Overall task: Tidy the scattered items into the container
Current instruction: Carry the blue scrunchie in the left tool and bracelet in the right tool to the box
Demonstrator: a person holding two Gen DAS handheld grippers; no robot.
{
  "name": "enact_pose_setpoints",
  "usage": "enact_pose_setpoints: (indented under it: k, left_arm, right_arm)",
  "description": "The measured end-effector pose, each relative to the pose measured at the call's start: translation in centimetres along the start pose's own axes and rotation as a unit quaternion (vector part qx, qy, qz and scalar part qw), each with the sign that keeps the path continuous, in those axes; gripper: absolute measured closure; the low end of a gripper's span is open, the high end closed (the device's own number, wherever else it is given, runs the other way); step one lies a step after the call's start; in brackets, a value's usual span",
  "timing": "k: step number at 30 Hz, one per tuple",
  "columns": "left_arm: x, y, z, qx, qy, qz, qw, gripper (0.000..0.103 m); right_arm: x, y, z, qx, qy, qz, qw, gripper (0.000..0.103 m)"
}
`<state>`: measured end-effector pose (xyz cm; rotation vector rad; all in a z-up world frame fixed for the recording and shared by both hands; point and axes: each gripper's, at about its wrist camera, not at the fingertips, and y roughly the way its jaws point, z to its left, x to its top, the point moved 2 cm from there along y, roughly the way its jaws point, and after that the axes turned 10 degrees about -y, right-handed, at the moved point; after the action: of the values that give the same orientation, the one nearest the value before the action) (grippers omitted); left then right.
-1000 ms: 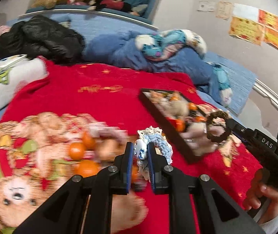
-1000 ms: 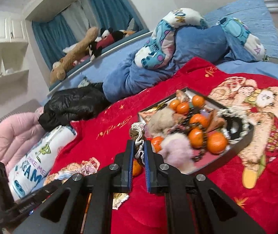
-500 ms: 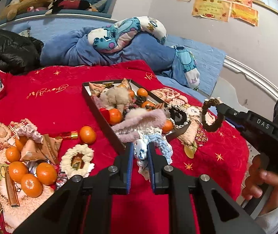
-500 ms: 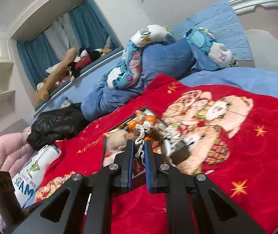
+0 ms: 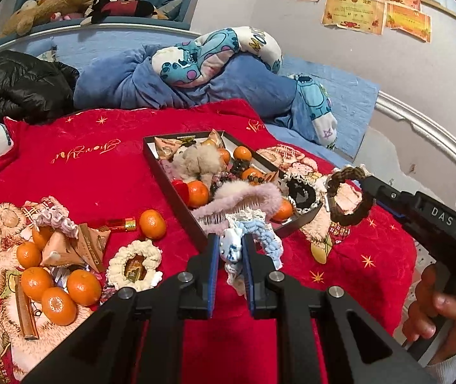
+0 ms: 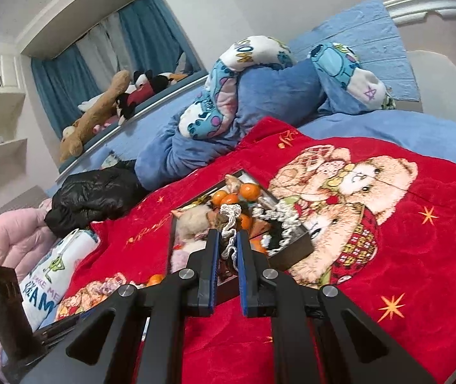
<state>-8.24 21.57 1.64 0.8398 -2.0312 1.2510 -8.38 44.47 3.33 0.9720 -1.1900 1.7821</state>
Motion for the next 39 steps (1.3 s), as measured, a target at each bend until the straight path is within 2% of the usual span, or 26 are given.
enact_pose_setpoints:
  k: [9, 13, 16, 21, 29, 39]
  left_arm:
    - [0.2, -0.5, 0.3, -0.006, -0.006, -0.002, 1.0, 0.088]
    - [0.1, -0.8, -0.1, -0.01, 0.0, -0.002, 0.9999, 0.088]
    - [0.1, -0.5, -0.6, -0.015, 0.005, 0.0, 0.9999, 0.088]
    - [0.6, 0.1, -1.6, -0.016, 0.019, 0.004, 0.9997, 0.088]
    - [3.4, 0.5, -3.4, -0.011, 0.041, -0.018, 0.9989, 0.088]
    - [8.3, 6.0, -3.9, -0.019, 0.028, -0.024, 0.9991, 0.088]
  right_arm:
    - [0.3, -0.3, 1.0, 0.002, 0.001, 0.003, 1.0, 0.092]
    - [0.4, -0.6, 1.4, 0.011, 0.001, -0.009, 1.0, 0.092]
    - [0.3, -0.1, 1.5, 0.02, 0.007, -0.015, 1.0, 0.092]
    - [0.1, 2.0, 1.2, 0.027, 0.038, -0.001, 0.999, 0.092]
    - [0.8, 3.4, 2.9, 0.023, -0.034, 0.0, 0.999, 0.091]
    - [3.1, 7.6, 1.4, 0.05, -0.03, 0.002, 0.998, 0.091]
